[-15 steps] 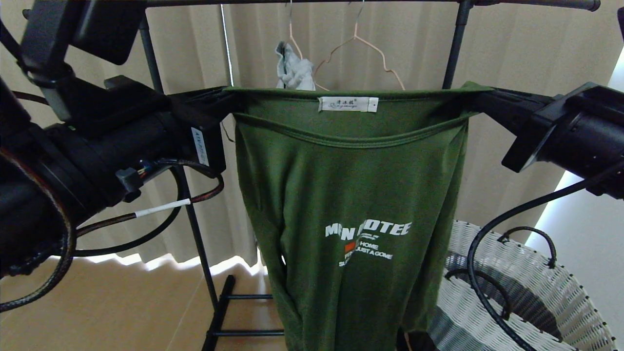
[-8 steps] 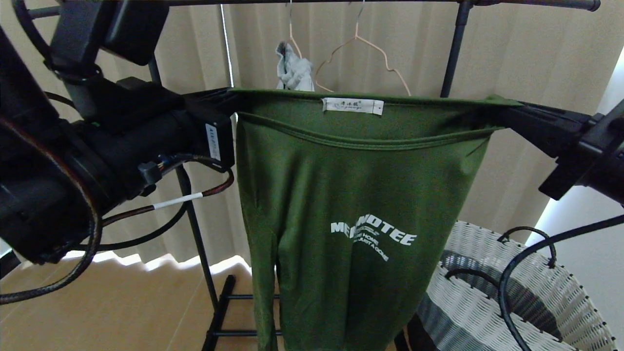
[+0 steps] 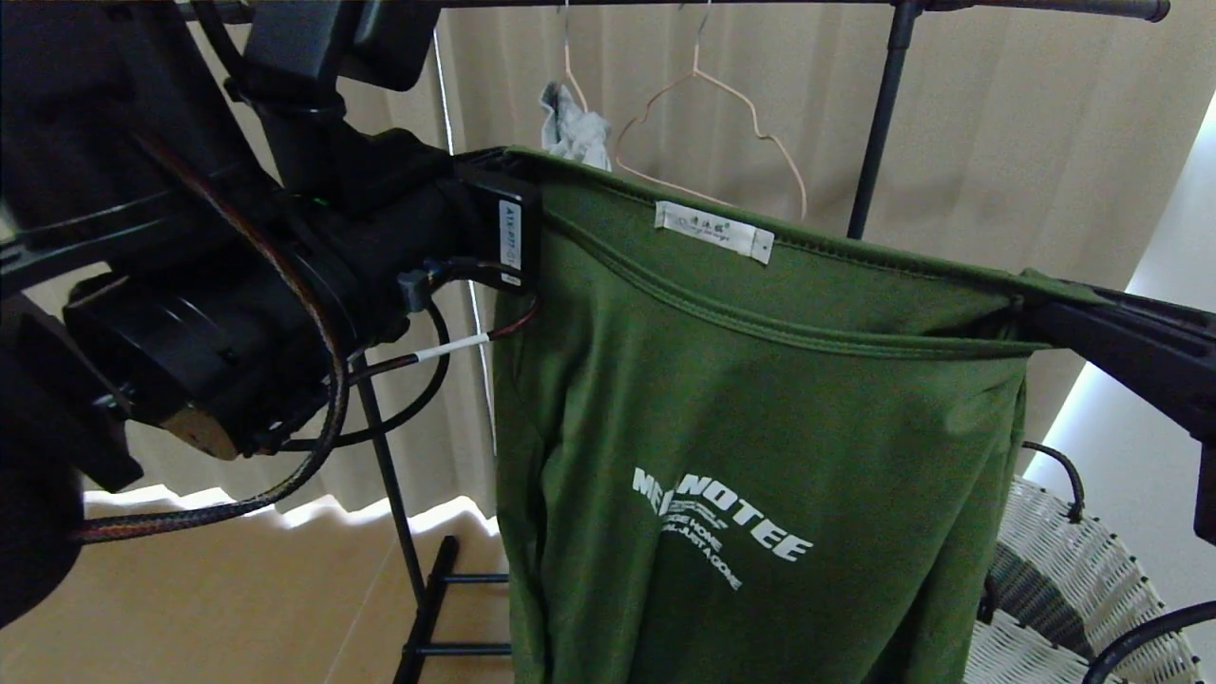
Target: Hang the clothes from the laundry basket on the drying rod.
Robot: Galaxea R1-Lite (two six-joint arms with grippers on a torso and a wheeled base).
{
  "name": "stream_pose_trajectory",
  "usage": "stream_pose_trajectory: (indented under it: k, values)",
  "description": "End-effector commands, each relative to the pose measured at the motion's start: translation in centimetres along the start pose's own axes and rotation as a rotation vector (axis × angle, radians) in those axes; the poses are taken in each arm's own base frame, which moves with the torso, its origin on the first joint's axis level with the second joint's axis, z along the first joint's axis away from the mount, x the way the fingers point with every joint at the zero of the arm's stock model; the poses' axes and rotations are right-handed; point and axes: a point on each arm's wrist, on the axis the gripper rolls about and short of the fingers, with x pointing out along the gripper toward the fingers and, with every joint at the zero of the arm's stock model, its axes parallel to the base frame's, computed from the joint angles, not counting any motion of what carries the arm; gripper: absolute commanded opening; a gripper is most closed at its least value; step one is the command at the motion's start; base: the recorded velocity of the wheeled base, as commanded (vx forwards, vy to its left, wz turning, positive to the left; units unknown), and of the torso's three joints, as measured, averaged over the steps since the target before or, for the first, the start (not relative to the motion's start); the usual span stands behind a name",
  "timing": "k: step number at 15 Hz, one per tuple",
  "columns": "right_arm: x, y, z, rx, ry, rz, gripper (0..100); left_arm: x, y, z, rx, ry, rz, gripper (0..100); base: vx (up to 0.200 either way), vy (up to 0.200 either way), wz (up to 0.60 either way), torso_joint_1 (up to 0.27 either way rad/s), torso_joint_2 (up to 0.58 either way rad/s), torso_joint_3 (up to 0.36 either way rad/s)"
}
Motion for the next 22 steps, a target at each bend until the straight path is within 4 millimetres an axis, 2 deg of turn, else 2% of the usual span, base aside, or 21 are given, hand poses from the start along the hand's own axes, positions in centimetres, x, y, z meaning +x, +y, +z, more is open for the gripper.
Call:
stream_pose_trajectory:
  k: [1, 5, 8, 10, 12, 13, 14, 18, 20, 22]
  values:
    - [-0.4, 0.1, 0.1, -0.002, -0.009, 0.001, 0, 0.3, -0.7, -0.4, 0.003, 0.011, -0.017, 0, 0.0, 0.0, 0.0, 0.0, 0.0, 0.0]
    - [0.1, -0.1, -0.1, -0.004, 0.009, -0.014, 0, 0.1, -0.6, -0.7, 0.006, 0.022, -0.017, 0, 0.0, 0.0, 0.0, 0.0, 0.0, 0.0]
    - [1.3, -1.4, -0.2, -0.008, 0.032, -0.07, 0, -1.9, 0.4, -0.8, 0.01, 0.029, -0.014, 0, 0.0, 0.0, 0.0, 0.0, 0.0, 0.0]
    - [2.2, -2.1, -0.2, -0.007, 0.043, -0.093, 0, -2.5, 1.4, -1.1, 0.018, 0.046, 0.006, 0, 0.0, 0.0, 0.0, 0.0, 0.0, 0.0]
    - [4.2, -3.2, -0.4, 0.01, 0.06, -0.108, 0, -3.9, 2.3, -1.1, 0.012, 0.057, -0.008, 0, 0.0, 0.0, 0.0, 0.0, 0.0, 0.0]
    - [4.4, -3.2, -0.4, 0.013, 0.06, -0.108, 0, -4.0, 2.4, -1.0, 0.009, 0.056, -0.009, 0, 0.0, 0.0, 0.0, 0.0, 0.0, 0.0]
    - [6.0, -3.8, -0.1, 0.035, 0.055, -0.109, 0, -5.4, 2.5, -0.8, -0.045, 0.056, -0.089, 0, 0.0, 0.0, 0.0, 0.0, 0.0, 0.0]
    - [9.4, -5.0, -0.7, 0.05, 0.032, -0.112, 0, -9.4, 3.5, 0.1, -0.123, 0.05, -0.396, 0, 0.0, 0.0, 0.0, 0.0, 0.0, 0.0]
    - [10.8, -5.4, -1.1, 0.042, -0.012, -0.115, 0, -10.9, 3.7, 0.0, -0.131, 0.014, -0.517, 0, 0.0, 0.0, 0.0, 0.0, 0.0, 0.0]
    - [11.7, -5.7, -1.2, 0.054, -0.052, -0.116, 0, -11.5, 3.8, -0.3, -0.134, 0.006, -0.563, 0, 0.0, 0.0, 0.0, 0.0, 0.0, 0.0]
